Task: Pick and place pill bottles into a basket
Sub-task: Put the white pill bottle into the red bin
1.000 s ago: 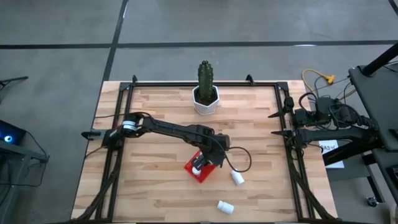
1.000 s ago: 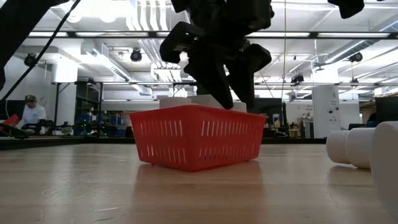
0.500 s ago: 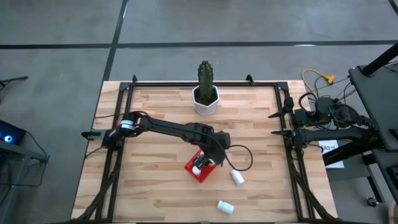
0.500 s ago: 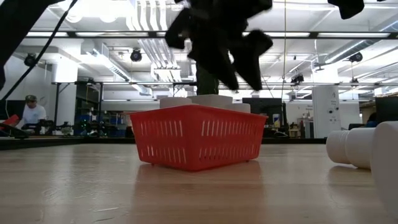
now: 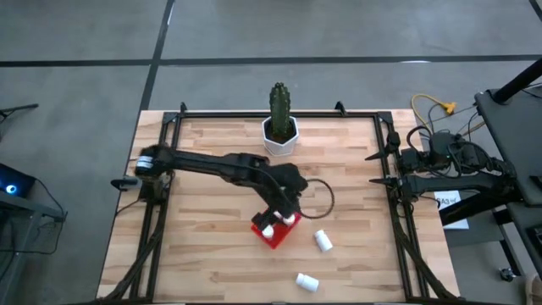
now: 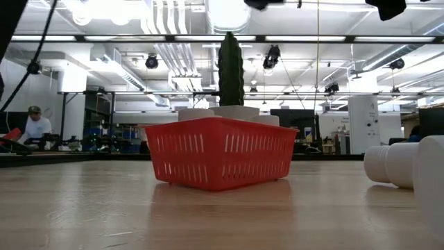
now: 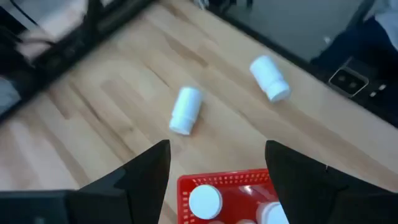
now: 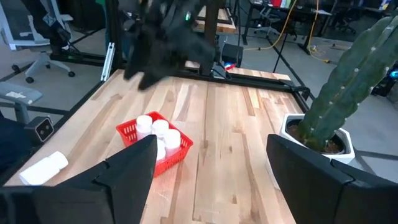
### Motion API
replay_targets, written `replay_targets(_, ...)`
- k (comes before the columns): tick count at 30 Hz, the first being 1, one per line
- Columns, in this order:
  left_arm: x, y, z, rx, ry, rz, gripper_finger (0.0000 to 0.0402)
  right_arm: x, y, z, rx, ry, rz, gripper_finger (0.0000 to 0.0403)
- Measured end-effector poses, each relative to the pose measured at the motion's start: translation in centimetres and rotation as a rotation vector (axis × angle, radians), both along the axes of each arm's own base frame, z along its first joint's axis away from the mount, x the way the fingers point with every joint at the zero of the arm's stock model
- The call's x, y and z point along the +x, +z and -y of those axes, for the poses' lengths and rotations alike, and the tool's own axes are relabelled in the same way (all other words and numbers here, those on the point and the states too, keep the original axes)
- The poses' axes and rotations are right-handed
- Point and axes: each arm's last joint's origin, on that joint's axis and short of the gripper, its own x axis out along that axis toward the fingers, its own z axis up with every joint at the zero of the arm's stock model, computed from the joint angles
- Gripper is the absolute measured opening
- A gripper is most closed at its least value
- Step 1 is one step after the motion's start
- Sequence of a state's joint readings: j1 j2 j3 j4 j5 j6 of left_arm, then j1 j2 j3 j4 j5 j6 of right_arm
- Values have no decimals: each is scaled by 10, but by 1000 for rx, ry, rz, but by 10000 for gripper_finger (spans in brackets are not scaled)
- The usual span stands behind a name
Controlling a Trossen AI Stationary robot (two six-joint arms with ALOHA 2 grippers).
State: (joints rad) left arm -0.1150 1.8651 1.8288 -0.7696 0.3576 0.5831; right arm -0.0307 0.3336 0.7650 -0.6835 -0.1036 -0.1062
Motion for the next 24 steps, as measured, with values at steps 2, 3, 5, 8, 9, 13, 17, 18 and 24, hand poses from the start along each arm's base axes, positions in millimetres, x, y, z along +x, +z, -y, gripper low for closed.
replay_targets(2,-14,10,-2,-11,4,60,244,0,0,0,-6,2,3,288)
replay_targets(3,-22,17,-3,-22,10,101,244,0,1,0,-7,2,6,287)
replay_targets(5,-42,24,-5,-52,28,163,244,0,1,0,-18,6,8,286)
replay_targets(8,-74,24,-9,-99,63,260,244,0,1,0,-24,8,11,286)
replay_targets(9,-85,20,-10,-118,82,283,244,1,1,0,-23,8,15,287)
replay_targets(13,-129,2,-15,-191,158,412,244,8,-5,0,-20,12,51,293)
replay_targets(17,-170,-16,-20,-235,241,525,244,19,-17,0,-30,16,88,297)
replay_targets(18,-179,-21,-22,-247,256,548,244,22,-21,0,-31,16,95,298)
replay_targets(24,-224,-56,-28,-285,285,635,244,33,-42,0,-30,20,103,297)
